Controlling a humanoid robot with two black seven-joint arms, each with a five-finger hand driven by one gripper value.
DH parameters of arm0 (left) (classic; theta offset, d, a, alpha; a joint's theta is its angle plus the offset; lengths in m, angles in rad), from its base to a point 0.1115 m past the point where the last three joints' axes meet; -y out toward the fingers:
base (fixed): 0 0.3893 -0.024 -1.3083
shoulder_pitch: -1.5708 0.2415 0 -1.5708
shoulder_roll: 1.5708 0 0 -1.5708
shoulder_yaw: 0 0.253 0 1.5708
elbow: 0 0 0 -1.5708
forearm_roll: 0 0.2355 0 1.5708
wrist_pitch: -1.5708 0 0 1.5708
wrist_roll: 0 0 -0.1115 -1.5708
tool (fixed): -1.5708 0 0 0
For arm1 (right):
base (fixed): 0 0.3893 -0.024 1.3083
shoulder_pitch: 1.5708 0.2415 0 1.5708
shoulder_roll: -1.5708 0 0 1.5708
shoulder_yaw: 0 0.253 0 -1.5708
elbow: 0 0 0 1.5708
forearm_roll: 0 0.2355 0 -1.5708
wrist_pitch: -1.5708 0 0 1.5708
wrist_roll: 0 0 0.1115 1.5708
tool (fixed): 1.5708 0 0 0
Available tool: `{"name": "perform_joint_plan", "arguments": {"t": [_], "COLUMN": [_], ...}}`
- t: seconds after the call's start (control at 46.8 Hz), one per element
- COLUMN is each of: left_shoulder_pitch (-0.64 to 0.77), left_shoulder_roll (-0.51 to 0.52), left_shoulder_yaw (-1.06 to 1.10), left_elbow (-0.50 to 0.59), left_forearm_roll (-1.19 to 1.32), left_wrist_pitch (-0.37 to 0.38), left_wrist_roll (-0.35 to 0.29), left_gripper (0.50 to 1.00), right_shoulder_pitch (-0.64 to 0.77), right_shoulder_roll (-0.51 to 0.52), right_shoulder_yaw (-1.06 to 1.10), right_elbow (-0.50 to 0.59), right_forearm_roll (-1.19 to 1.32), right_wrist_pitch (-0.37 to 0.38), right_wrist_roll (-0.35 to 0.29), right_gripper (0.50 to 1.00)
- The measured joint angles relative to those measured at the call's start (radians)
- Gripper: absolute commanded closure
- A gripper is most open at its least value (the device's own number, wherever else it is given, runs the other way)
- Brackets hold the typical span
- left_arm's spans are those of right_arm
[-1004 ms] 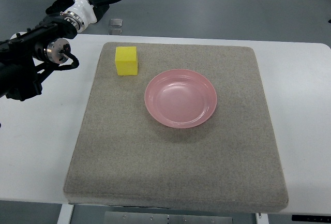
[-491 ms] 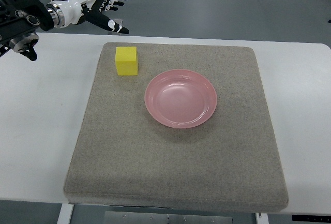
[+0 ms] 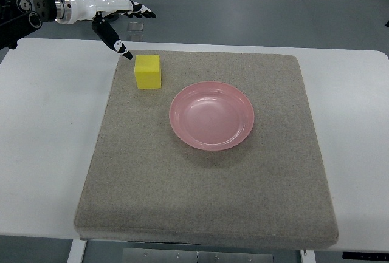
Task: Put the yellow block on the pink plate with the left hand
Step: 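Lower the left hand and close fingers around the yellow cube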
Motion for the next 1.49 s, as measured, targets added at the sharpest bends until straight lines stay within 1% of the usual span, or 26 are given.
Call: {"name": "perform_joint_plan", "arguments": {"t": [0.171, 0.299, 0.384, 0.491, 0.577, 0.918, 1.068, 1.174, 1.388, 1.452, 1.495], "left_shoulder_pitch": [0.011, 0.041, 0.070, 0.114, 0.126, 0.151, 0.169, 0.171, 0.184, 0.185, 0.185], "left_shoulder_roll": [-0.010, -0.033, -0.077, -0.146, -0.181, -0.216, -0.240, -0.242, -0.246, -0.246, -0.246], "left_shoulder_yaw": [0.000, 0.005, -0.002, -0.008, -0.015, -0.026, -0.028, -0.029, -0.035, -0.035, -0.035], "left_elbow": [-0.003, 0.017, 0.059, 0.155, 0.198, 0.232, 0.272, 0.275, 0.275, 0.276, 0.276], "left_forearm_roll": [0.098, 0.106, 0.096, 0.089, 0.080, 0.067, 0.067, 0.065, 0.065, 0.065, 0.065], "left_wrist_pitch": [-0.003, 0.008, 0.016, 0.027, 0.029, 0.032, 0.040, 0.060, 0.080, 0.081, 0.081], "left_wrist_roll": [0.000, 0.001, 0.002, 0.002, 0.002, 0.002, 0.002, 0.002, 0.002, 0.002, 0.002], "left_gripper": [0.519, 0.519, 0.523, 0.523, 0.525, 0.527, 0.549, 0.593, 0.598, 0.619, 0.624], "right_shoulder_pitch": [0.000, 0.000, 0.000, 0.000, 0.000, 0.000, 0.000, 0.000, 0.000, 0.000, 0.000], "right_shoulder_roll": [0.000, 0.000, 0.000, 0.000, 0.000, 0.000, 0.000, 0.000, 0.000, 0.000, 0.000], "right_shoulder_yaw": [0.000, 0.000, 0.000, 0.000, 0.000, 0.000, 0.000, 0.000, 0.000, 0.000, 0.000], "right_elbow": [0.000, 0.000, 0.000, 0.000, 0.000, 0.000, 0.000, 0.000, 0.000, 0.000, 0.000], "right_forearm_roll": [0.000, 0.000, 0.000, 0.000, 0.000, 0.000, 0.000, 0.000, 0.000, 0.000, 0.000], "right_wrist_pitch": [0.000, 0.000, 0.000, 0.000, 0.000, 0.000, 0.000, 0.000, 0.000, 0.000, 0.000], "right_wrist_roll": [0.000, 0.000, 0.000, 0.000, 0.000, 0.000, 0.000, 0.000, 0.000, 0.000, 0.000], "right_gripper": [0.576, 0.576, 0.576, 0.576, 0.576, 0.576, 0.576, 0.576, 0.576, 0.576, 0.576]}}
